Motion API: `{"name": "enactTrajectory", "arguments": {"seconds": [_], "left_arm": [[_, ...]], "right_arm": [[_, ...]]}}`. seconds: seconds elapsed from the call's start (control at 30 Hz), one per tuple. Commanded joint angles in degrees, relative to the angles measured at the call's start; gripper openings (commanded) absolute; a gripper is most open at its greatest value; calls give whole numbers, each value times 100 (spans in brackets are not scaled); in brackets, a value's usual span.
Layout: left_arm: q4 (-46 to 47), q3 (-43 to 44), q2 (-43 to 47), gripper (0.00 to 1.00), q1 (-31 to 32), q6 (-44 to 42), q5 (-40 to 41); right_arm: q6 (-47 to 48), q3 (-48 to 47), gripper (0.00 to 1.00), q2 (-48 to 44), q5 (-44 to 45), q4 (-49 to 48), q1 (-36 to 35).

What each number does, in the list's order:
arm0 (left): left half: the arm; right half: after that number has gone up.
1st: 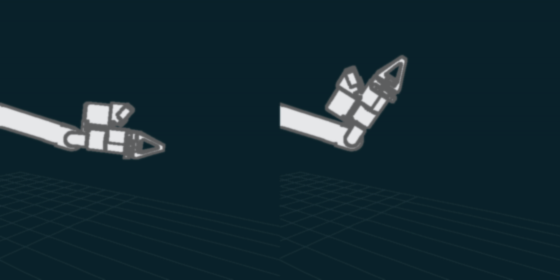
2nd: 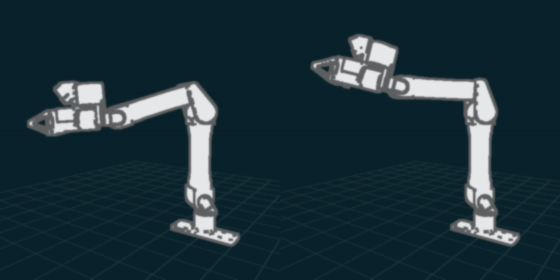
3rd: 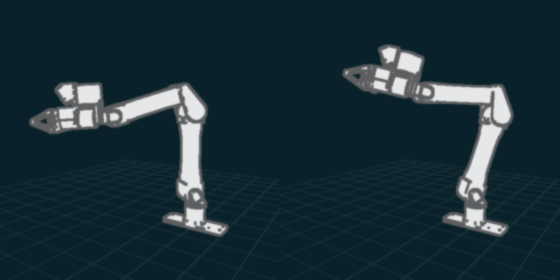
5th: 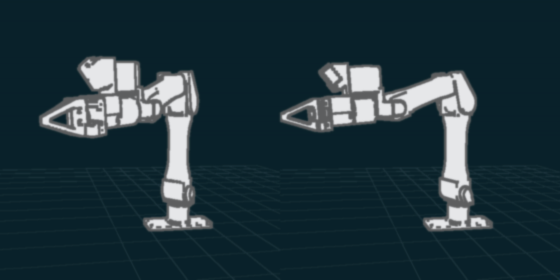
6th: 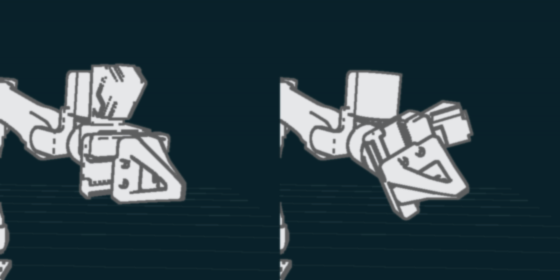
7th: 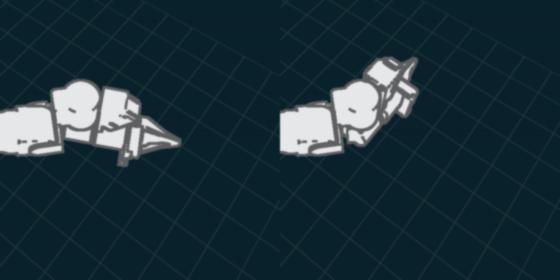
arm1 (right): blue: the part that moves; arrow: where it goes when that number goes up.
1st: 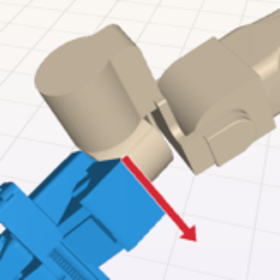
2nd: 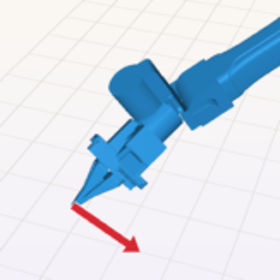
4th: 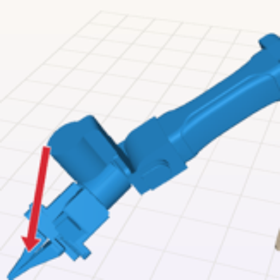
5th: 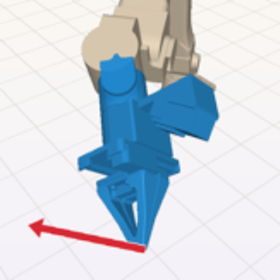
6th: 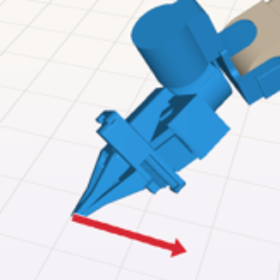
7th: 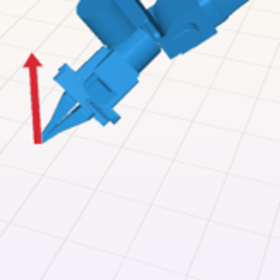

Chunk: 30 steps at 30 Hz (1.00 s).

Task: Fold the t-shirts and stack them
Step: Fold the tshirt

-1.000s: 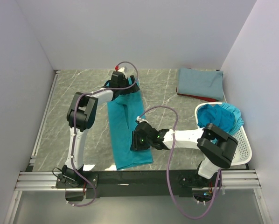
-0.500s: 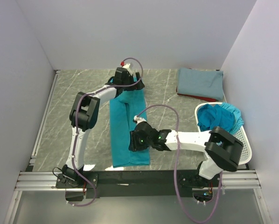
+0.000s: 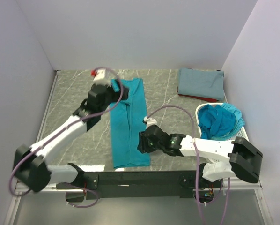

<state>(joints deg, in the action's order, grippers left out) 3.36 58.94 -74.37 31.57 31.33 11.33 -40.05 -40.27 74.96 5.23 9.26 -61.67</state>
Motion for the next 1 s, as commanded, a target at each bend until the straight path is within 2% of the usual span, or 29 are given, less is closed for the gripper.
{"name": "enactTrajectory", "arguments": {"seconds": [0.0, 0.1, 0.23, 0.33, 0.4, 0.57, 0.7, 0.8, 0.97], "left_arm": [[-949, -1075, 623, 94, 234, 759, 1317], [-1512, -1962, 1450, 94, 726, 1278, 1793], [-2452, -2421, 2293, 93, 1490, 2225, 2232], [-3023, -2589, 2558, 93, 2017, 2814, 2329], [-3558, -2641, 2576, 93, 2334, 3193, 2610], [-4097, -2660, 2392, 93, 3521, 4476, 3040], [-4911, -2466, 1884, 94, 4504, 5783, 3445], [-5353, -2299, 1488, 95, 4953, 6576, 3577], [-5381, -2421, 1337, 96, 5236, 7158, 3613]], "right_arm": [[-310, 335, 45, -534, 557, 261, -91], [-529, 817, 47, -885, 663, 138, -108], [-776, 1100, 47, -1036, 593, 85, -178], [-951, 1206, 47, -1159, 662, 120, -336], [-1048, 1337, 48, -1316, 715, 59, -460], [-1382, 1601, 47, -1580, 865, 93, -785], [-1496, 1821, 47, -1897, 927, 217, -952], [-1497, 1865, 47, -2037, 988, 278, -1031], [-1409, 1874, 47, -1968, 988, 200, -1031]]}}
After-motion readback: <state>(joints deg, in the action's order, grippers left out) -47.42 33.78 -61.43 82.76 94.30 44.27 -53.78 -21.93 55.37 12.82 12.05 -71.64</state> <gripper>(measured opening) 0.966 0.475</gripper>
